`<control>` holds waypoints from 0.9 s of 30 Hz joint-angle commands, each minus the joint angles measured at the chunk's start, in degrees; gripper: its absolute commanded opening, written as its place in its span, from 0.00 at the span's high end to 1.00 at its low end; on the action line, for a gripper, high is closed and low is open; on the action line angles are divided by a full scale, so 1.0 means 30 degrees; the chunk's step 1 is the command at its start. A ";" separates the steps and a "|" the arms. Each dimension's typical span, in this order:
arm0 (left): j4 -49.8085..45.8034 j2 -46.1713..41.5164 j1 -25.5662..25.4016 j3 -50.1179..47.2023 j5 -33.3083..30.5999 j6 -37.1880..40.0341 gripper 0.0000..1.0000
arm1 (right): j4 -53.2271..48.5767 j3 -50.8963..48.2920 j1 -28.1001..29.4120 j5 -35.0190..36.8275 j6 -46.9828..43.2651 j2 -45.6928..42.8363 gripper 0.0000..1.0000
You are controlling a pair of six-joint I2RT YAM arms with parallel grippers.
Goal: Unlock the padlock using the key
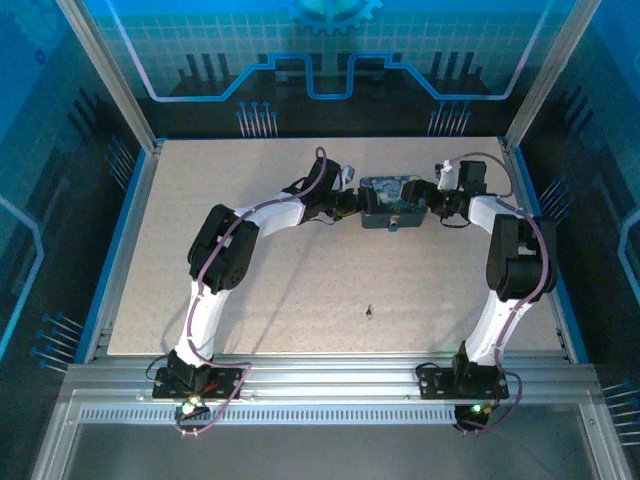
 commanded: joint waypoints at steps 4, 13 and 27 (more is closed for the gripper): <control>-0.0267 0.0743 -0.0174 0.1394 0.1092 0.0165 0.16 | -0.0020 -0.1209 0.0488 -0.0994 0.0009 -0.0985 0.01; -0.0625 -0.0484 -0.0145 -0.0002 0.0886 0.0939 0.16 | 0.0769 -0.3075 0.1866 -0.0891 0.0570 -0.2766 0.01; 0.0501 -0.4999 0.0173 -0.5935 -0.0208 0.1336 0.16 | 0.2103 -0.5797 0.5593 0.0465 0.1936 -0.5087 0.01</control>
